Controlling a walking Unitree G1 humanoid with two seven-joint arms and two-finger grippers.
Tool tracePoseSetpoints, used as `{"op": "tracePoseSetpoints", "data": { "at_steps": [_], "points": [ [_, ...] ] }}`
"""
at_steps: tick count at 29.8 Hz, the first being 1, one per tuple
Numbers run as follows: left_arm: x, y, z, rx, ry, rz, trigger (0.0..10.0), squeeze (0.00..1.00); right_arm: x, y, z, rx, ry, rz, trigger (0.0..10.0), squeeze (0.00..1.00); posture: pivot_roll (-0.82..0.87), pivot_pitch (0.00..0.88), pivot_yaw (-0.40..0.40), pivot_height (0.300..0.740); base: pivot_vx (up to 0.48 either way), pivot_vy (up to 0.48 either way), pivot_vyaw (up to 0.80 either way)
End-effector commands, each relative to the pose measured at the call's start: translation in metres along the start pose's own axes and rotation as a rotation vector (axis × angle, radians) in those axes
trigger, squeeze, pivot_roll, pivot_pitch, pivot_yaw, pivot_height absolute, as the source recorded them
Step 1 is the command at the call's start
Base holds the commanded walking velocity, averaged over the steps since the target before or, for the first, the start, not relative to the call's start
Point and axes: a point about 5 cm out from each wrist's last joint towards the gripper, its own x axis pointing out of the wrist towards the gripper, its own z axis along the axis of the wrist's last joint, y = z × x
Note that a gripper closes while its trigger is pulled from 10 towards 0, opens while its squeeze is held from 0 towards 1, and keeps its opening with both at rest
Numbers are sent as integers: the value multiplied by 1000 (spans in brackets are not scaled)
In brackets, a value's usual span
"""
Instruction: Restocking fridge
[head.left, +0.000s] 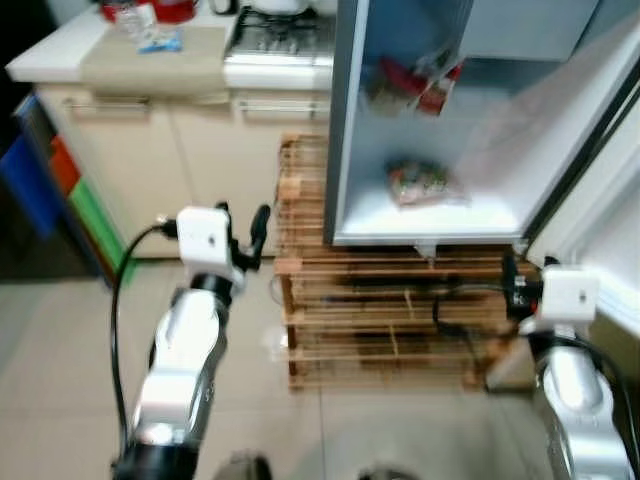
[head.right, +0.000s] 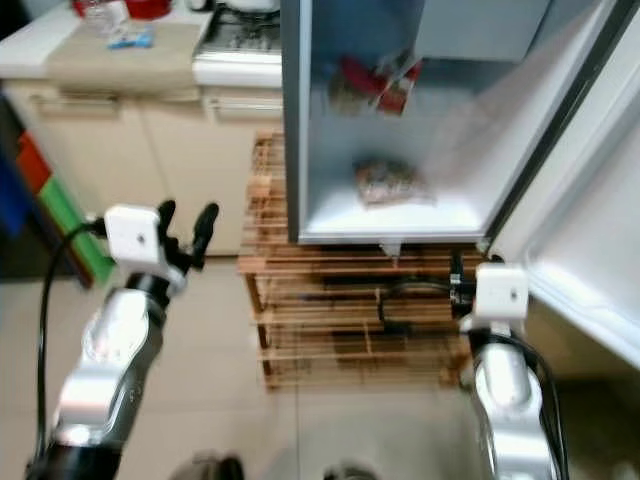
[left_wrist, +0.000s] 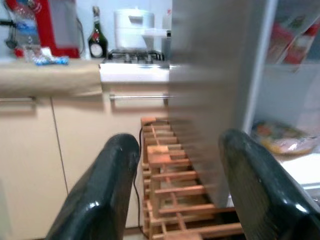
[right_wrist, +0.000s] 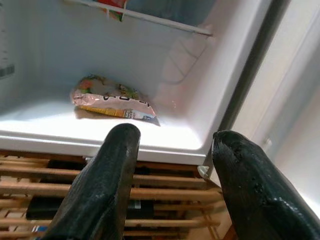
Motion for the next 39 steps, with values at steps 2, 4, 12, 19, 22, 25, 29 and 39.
{"op": "tracePoseSetpoints", "data": {
  "at_steps": [2,4,12,19,22,25,29,39],
  "points": [
    [4,-2,8,-5,-30,-31,10000,0,-1,-7,-3,8,19,-26,10000,0,-188,0,-9,740,0,0,0],
    [2,-2,5,5,-22,-48,10000,0,-3,-10,-9,19,45,-49,10000,0,-193,0,-10,740,0,0,0],
    [0,-9,7,-20,-29,-115,10000,0,-13,-13,-26,26,110,-71,10000,0,-189,0,14,740,0,-359,0],
    [-1,-12,5,-29,-16,-146,10000,0,-35,-17,-41,-12,167,-33,10000,0,-211,0,16,740,0,-480,0],
    [-1,-17,5,-35,-16,-157,10000,0,-44,-24,-49,-10,213,-39,10000,0,-214,0,13,740,0,-480,0],
    [-2,-19,3,-40,-12,-163,10000,0,-62,-32,-69,-44,316,-3,10000,0,-216,0,8,740,0,-480,0],
    [0,-14,-3,-50,19,-136,10000,0,-85,-55,-110,-131,555,-62,10000,0,-218,0,5,740,0,-473,0],
    [15,-9,-31,18,226,-190,10000,0,-94,-124,-141,-271,842,-519,10000,0,-224,0,13,740,0,-92,0]
  ]
}}
